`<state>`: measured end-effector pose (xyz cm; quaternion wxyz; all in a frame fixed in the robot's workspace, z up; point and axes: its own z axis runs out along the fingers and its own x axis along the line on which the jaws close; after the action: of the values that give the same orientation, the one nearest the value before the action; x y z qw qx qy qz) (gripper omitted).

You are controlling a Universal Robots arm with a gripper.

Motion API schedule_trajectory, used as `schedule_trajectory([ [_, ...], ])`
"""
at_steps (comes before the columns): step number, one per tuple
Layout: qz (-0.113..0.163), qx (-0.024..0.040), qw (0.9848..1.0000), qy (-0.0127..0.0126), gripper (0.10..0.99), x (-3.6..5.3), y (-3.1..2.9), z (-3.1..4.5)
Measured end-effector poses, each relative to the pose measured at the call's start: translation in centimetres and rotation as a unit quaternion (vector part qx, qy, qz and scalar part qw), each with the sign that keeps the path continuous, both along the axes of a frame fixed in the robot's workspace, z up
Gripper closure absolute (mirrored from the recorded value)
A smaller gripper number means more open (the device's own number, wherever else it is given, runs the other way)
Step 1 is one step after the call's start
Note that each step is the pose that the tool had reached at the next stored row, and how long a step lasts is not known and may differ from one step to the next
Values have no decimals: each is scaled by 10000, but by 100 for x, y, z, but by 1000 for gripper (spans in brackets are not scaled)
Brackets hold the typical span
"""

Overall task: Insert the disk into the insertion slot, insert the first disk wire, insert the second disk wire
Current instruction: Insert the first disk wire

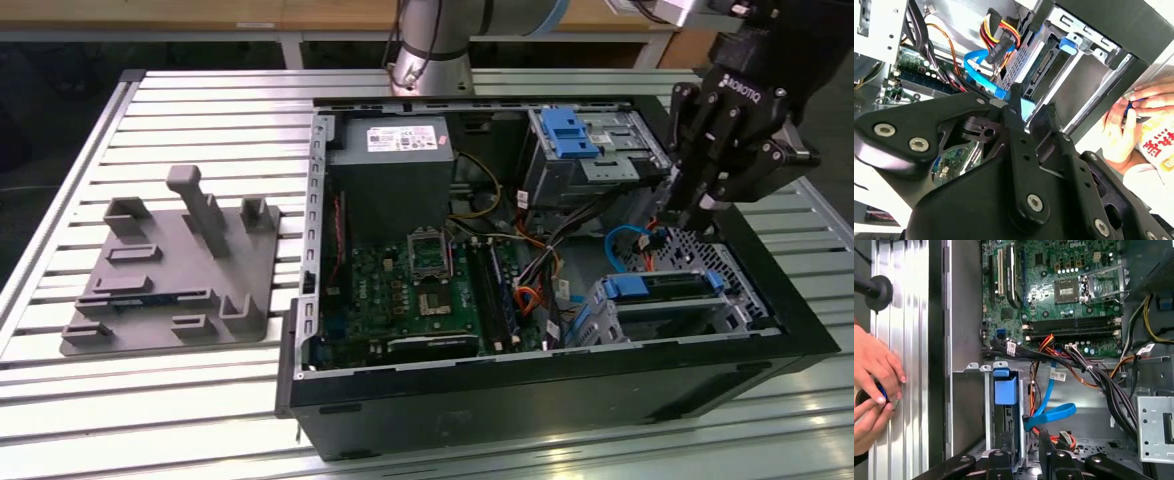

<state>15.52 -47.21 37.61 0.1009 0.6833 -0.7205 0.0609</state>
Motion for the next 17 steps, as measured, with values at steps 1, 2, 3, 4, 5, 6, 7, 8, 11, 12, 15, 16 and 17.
schedule_trajectory([
  [1,-3,-20,10000,-35,737,0,13,-2],
  [2,-12,-30,10000,-68,737,0,23,-5],
  [3,-28,-35,9999,-98,737,0,29,-8],
  [4,-62,-36,9999,-121,737,1,31,-14],
  [5,-111,-36,9998,-133,737,1,32,-20],
  [6,-156,-38,9998,-145,737,0,34,-28],
  [7,-181,-41,9997,-152,737,0,41,-38],
  [8,-190,-46,9997,-155,737,-1,63,-53],
  [11,-190,-82,9997,-156,737,-1,190,-82],
  [12,-190,-97,9997,-156,737,0,235,-88],
  [15,-189,-155,9996,-157,737,18,354,-104],
  [16,-189,-171,9996,-158,737,33,382,-112],
  [17,-189,-179,9995,-156,737,67,395,-127],
])
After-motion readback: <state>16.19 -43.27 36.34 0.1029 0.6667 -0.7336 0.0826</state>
